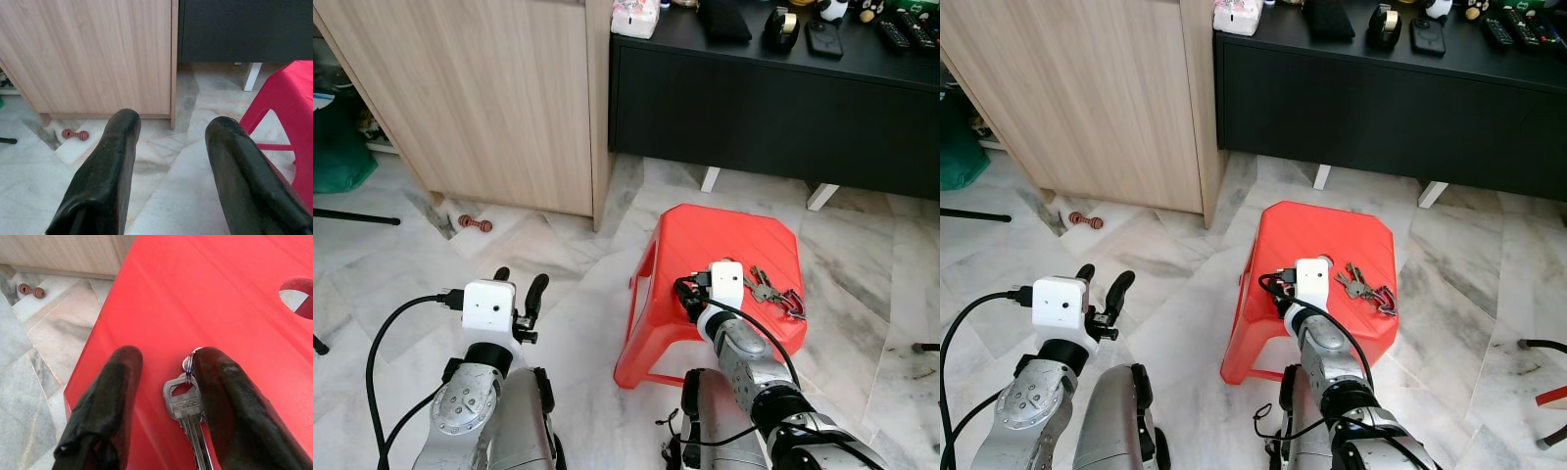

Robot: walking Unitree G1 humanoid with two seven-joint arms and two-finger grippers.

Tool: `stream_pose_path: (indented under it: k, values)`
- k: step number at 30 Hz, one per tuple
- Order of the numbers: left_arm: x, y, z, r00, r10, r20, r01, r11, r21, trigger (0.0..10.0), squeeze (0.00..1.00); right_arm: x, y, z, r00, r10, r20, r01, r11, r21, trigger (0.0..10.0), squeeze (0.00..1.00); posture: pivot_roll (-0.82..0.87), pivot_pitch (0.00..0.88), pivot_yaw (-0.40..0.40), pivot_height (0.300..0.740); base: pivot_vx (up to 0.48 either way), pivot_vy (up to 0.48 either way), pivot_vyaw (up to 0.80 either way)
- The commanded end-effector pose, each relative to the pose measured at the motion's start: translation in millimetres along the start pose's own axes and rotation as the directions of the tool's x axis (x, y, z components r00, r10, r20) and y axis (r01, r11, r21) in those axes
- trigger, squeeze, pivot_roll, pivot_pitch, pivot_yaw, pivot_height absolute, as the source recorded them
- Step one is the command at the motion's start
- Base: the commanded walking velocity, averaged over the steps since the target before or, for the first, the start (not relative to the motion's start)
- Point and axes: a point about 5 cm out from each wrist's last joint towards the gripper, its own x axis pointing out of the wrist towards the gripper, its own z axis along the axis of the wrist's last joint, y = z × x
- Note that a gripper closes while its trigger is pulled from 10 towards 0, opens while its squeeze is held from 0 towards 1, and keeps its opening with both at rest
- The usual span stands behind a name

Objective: Hang keys on a hook

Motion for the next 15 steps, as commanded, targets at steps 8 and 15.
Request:
stream_pose_path:
  k: [8, 15]
  values:
    - [-1.6, -2.6, 1.9, 1.000, -0.010, -0.001, 0.010, 1.000, 0.006, 10.0, 0.00, -2.0, -1.7, -5.6, 1.000, -0.004, -0.011, 0.004, 1.000, 0.004, 3.8, 0.00, 0.07, 0.231, -0.098, 0.568, 0.000, 0.000, 0.00]
    - [-1.6, -2.6, 1.9, 1.000, -0.010, -0.001, 0.010, 1.000, 0.006, 10.0, 0.00, -2.0, -1.7, -5.6, 1.000, -0.004, -0.011, 0.004, 1.000, 0.004, 3.8, 0.00, 0.07, 0.231, -0.098, 0.568, 0.000, 0.000, 0.00]
